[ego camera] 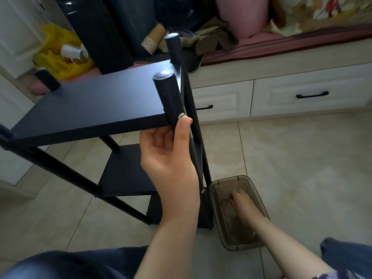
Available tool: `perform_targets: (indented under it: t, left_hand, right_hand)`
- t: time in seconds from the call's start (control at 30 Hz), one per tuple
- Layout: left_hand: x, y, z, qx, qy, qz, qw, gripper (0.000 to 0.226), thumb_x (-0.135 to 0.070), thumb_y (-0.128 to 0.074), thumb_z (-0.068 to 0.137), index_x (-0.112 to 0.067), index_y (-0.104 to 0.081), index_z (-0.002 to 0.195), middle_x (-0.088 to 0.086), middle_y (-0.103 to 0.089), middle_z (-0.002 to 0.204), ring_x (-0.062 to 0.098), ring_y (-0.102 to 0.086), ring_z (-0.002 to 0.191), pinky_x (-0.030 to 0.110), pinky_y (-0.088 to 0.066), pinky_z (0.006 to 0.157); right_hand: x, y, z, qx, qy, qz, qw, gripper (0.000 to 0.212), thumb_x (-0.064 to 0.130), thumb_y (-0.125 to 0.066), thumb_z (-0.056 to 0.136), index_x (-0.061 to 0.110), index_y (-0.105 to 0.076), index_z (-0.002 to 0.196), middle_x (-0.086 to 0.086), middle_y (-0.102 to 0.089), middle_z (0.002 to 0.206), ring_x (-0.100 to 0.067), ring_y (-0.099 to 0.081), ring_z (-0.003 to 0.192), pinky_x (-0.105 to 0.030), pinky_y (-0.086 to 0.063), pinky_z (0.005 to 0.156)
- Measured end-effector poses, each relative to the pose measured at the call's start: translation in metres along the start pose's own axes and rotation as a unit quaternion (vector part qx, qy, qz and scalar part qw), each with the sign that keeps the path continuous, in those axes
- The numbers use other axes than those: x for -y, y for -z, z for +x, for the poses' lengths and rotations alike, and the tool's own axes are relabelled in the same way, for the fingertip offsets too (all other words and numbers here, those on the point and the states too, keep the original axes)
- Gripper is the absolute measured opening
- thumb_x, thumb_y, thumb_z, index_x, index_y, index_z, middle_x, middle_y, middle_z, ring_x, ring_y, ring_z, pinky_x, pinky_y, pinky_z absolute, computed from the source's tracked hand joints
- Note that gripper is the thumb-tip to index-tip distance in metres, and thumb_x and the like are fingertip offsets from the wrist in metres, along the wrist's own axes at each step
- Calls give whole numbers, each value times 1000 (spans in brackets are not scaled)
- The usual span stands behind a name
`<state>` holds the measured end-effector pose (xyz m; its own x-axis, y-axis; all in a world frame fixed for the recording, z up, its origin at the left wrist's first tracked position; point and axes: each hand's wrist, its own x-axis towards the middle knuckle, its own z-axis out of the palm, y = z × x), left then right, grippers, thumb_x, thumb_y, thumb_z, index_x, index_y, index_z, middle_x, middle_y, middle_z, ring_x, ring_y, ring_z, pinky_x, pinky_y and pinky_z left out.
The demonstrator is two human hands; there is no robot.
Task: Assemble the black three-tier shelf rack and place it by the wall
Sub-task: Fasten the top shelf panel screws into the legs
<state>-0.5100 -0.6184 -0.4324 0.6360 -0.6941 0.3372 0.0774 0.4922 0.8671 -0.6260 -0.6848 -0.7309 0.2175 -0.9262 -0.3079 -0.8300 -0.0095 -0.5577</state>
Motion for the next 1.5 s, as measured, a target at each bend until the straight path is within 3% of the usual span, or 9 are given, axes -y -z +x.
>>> perform_targets:
  t: [0.2, 0.33, 0.5, 0.6, 0.73, 0.83, 0.97, 1.13, 1.5]
  left_hand:
    - [-17, 2, 2, 3, 41, 109, 993, 20, -34, -72, 91, -16, -67, 98, -6, -76, 85, 4, -72, 85, 15, -54, 76]
    - [-27, 8, 14, 41, 30, 266, 963, 32, -50, -68, 91, -18, -70, 90, -7, -74, 82, 5, -70, 80, 32, -58, 82]
    - [-43, 10, 27, 60, 0, 492, 869, 63, -73, -55, 87, -14, -66, 67, -3, -65, 63, 14, -63, 62, 30, -46, 58]
    - [-55, 10, 34, 50, -100, 593, 797, 60, -74, -58, 86, -17, -61, 66, -8, -57, 60, 11, -55, 57, 24, -34, 53]
    - [-67, 8, 43, 65, -261, 626, 732, 46, -60, -72, 84, -16, -58, 84, -1, -59, 78, 25, -57, 83, 36, -42, 66]
    - [-69, 8, 60, 130, -322, 636, 689, 51, -52, -74, 83, -11, -65, 112, 9, -65, 113, 31, -53, 118, 45, -41, 97]
    - [-72, 12, 84, 283, -192, 578, 741, 53, -46, -72, 89, -14, -62, 130, 9, -55, 145, 25, -30, 149, 40, -25, 118]
    - [-69, 18, 93, 315, -205, 595, 710, 29, -57, -57, 92, -29, -61, 99, -11, -59, 96, 23, -58, 102, 36, -38, 77]
    - [-89, 52, 172, 300, -130, 535, 779, 21, -64, -56, 85, -48, -65, 96, -12, -71, 103, 18, -65, 99, 48, -54, 88]
  right_hand:
    - [72, 58, -19, -219, 12, 320, 922, 17, 22, -46, 105, 20, -55, 90, 3, -59, 77, -16, -60, 72, -15, -41, 56]
    - [129, 108, -40, -245, 45, 483, 839, 34, 28, -34, 108, 15, -53, 83, 0, -53, 69, -8, -52, 59, -17, -45, 54]
    - [176, 152, -64, -236, 55, 614, 751, 44, 35, -30, 108, 17, -49, 73, 5, -52, 58, -6, -48, 51, -21, -44, 53]
    - [190, 160, -72, -209, 51, 635, 742, 44, 40, -32, 107, 18, -54, 76, 6, -63, 64, -12, -59, 67, -28, -50, 67]
    - [199, 158, -73, -167, 85, 632, 752, 42, 40, -33, 107, 16, -56, 80, 1, -74, 74, -13, -70, 75, -24, -54, 68]
    - [203, 158, -71, -152, 100, 633, 752, 41, 37, -35, 107, 15, -55, 80, 4, -70, 69, -7, -68, 69, -19, -51, 60]
    - [212, 153, -67, -118, 98, 637, 755, 43, 36, -31, 108, 6, -54, 89, -8, -72, 67, -18, -71, 64, -25, -54, 61]
    - [227, 144, -61, -179, 129, 617, 756, 38, 29, -29, 108, 6, -49, 85, -10, -53, 54, -13, -48, 43, -24, -40, 42]
    - [304, 144, -27, -208, 184, 595, 754, 37, 31, -30, 109, 9, -45, 83, -9, -49, 67, -13, -52, 50, -24, -46, 43]
